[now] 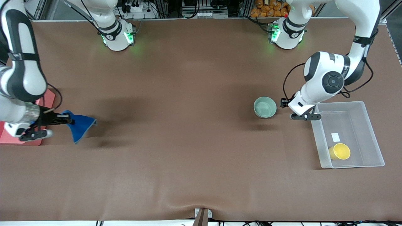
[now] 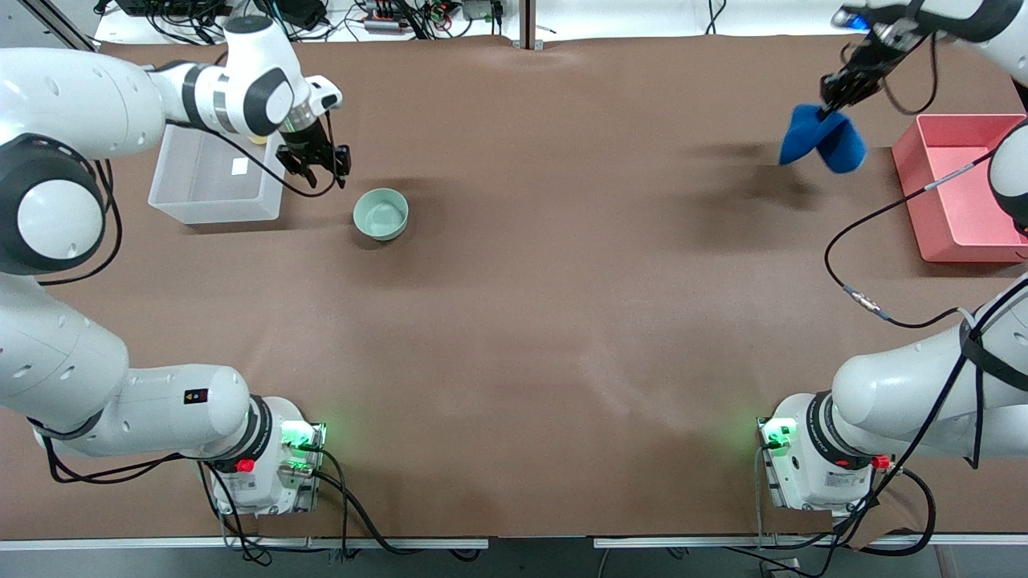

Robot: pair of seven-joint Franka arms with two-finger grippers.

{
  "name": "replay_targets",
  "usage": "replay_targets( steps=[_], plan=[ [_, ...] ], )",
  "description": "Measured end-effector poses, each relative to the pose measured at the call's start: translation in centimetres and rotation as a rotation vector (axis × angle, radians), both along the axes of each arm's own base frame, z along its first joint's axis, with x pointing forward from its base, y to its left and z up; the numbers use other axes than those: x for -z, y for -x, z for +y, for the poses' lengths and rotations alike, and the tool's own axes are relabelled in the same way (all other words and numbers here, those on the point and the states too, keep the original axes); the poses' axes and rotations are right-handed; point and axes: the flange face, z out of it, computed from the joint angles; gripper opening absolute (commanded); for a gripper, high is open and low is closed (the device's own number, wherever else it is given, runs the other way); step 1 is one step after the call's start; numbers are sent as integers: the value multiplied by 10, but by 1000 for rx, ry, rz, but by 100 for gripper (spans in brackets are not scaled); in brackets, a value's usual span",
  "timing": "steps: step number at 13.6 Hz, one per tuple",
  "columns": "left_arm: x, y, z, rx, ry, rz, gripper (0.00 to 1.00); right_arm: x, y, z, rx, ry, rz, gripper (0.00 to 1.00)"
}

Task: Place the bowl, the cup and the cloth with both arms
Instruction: 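Move the left gripper to the green bowl while the right gripper carries the cloth, then grasp the green bowl rim with the left gripper and lift it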

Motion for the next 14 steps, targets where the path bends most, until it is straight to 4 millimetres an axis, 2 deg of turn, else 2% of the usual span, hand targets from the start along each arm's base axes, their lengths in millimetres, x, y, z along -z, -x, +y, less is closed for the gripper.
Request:
replay_targets(
  steps=[2, 3, 4, 5, 7, 11, 12, 14],
  plan=[
    [3, 5, -9, -11, -1, 2, 66, -74, -6, -21, -3, 0, -15, 0],
    [5, 7, -13, -15, -1, 6, 68, -108, -3, -31, -17, 18, -20, 0],
    [7, 9, -17, -20, -1, 8, 68, -136, 4, -41, -47, 50, -23, 0],
    [10, 9, -20, -23, 1, 5, 68, -154, 11, -52, -84, 83, -29, 0],
    [19, 9, -22, -25, 11, -3, 65, -168, 24, -82, -145, 112, -41, 0],
    [40, 7, -24, -60, 32, -22, 65, -167, 59, -174, -244, 125, -44, 0],
    [46, 8, -24, -76, 38, -36, 63, -164, 66, -188, -243, 124, -37, 0],
    [58, 13, -24, -110, 45, -47, 53, -147, 71, -205, -235, 132, 6, 0]
  ],
)
